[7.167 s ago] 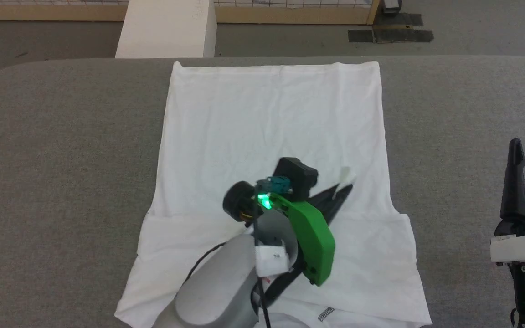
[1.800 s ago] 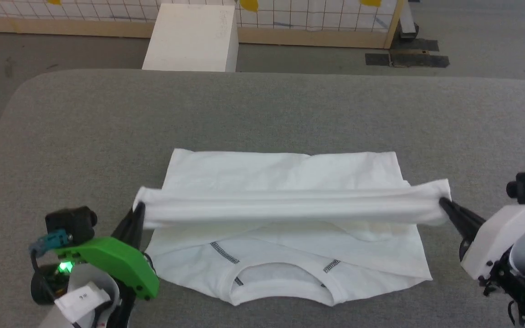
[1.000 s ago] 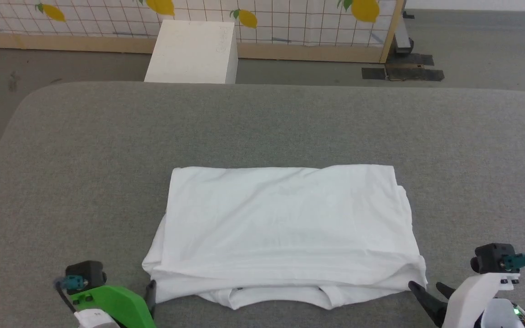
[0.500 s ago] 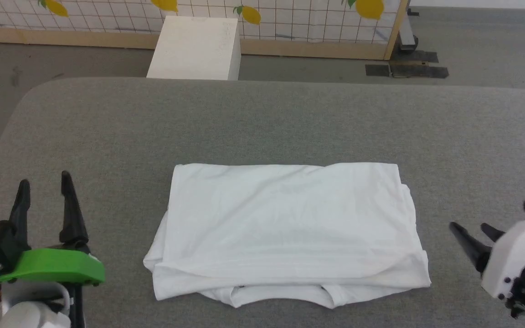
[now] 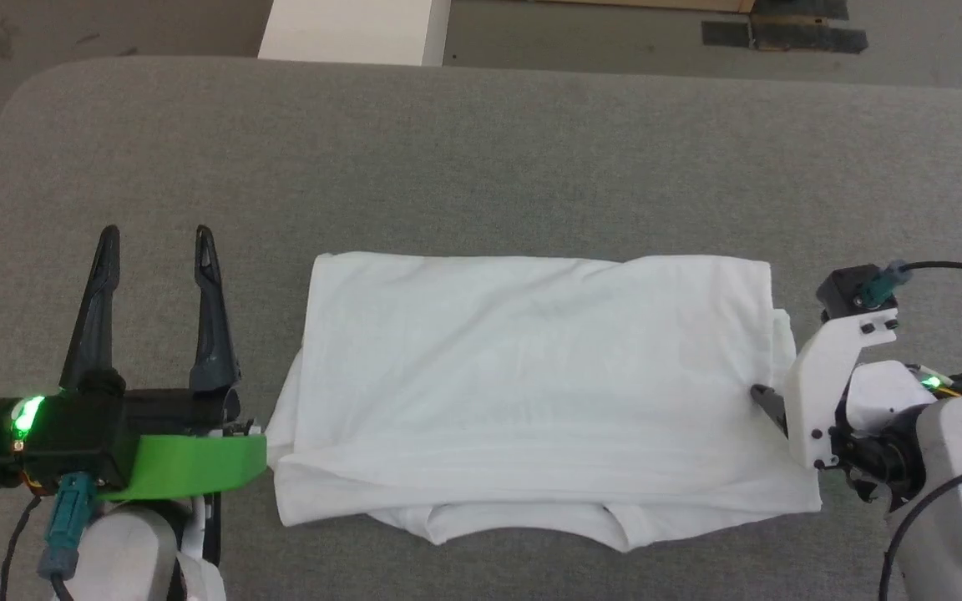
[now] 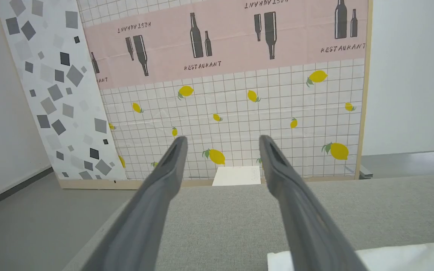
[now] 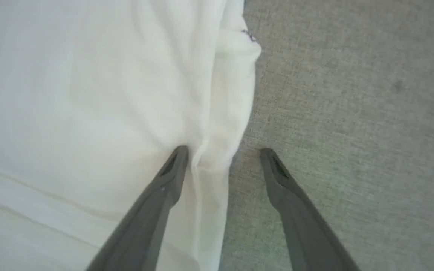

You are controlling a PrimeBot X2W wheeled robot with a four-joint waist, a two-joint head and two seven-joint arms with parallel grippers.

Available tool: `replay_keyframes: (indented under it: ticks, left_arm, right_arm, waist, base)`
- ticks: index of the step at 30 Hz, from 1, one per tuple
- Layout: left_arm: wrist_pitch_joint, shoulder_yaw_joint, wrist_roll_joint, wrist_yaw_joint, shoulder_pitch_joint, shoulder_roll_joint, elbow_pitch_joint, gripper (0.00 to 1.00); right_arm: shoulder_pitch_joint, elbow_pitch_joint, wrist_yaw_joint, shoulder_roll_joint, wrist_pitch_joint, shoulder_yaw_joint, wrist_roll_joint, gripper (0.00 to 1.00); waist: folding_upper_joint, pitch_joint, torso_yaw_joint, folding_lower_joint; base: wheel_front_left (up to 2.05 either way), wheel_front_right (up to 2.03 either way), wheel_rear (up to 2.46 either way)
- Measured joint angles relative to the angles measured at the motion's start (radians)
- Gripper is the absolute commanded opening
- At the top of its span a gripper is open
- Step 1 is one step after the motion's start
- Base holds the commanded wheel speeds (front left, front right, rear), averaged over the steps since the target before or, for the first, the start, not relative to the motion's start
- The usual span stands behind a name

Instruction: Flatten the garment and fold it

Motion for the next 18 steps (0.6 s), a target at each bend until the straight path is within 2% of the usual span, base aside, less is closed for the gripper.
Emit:
replay_keyframes:
  ticks: [6, 7, 8, 9, 14, 18]
  left_arm:
    - [0.0, 0.031, 0.016, -0.062, 0.001, -0.048, 0.029, 1.0]
    - [0.0, 0.036, 0.016, -0.069, 0.001, -0.053, 0.034, 1.0]
    - [0.0, 0.042, 0.02, -0.078, 0.001, -0.06, 0.04, 1.0]
    - [0.0, 0.048, 0.023, -0.087, 0.001, -0.067, 0.045, 1.0]
    - [0.0, 0.06, 0.049, -0.121, 0.008, -0.091, 0.067, 1.0]
    - [0.0, 0.08, 0.06, -0.137, 0.023, -0.106, 0.081, 1.0]
  right_arm:
    - [-0.061, 0.073, 0.0, -0.018, -0.009, 0.053, 0.004, 1.0]
    - [-0.067, 0.078, 0.0, -0.021, -0.008, 0.058, 0.011, 0.36]
    - [-0.071, 0.083, 0.0, -0.023, -0.009, 0.059, 0.024, 0.11]
    - [-0.074, 0.086, 0.0, -0.029, -0.015, 0.064, 0.033, 0.0]
    - [-0.072, 0.098, 0.001, -0.046, -0.066, 0.048, 0.092, 0.0]
    - [-0.041, 0.097, 0.001, -0.109, -0.063, 0.006, 0.103, 0.0]
  waist:
    - [0.0, 0.044, 0.017, -0.0001]
    - [0.0, 0.046, 0.019, 0.0]
    - [0.0, 0.048, 0.02, 0.0]
    - [0.0, 0.047, 0.019, 0.0]
    - [0.0, 0.032, 0.009, 0.0]
    - [0.0, 0.013, -0.004, 0.0]
  base:
    - [0.0, 0.0, 0.0]
    - [0.0, 0.0, 0.0]
    - [0.0, 0.0, 0.0]
    - [0.0, 0.0, 0.0]
    - [0.0, 0.0, 0.0]
    - [0.0, 0.0, 0.0]
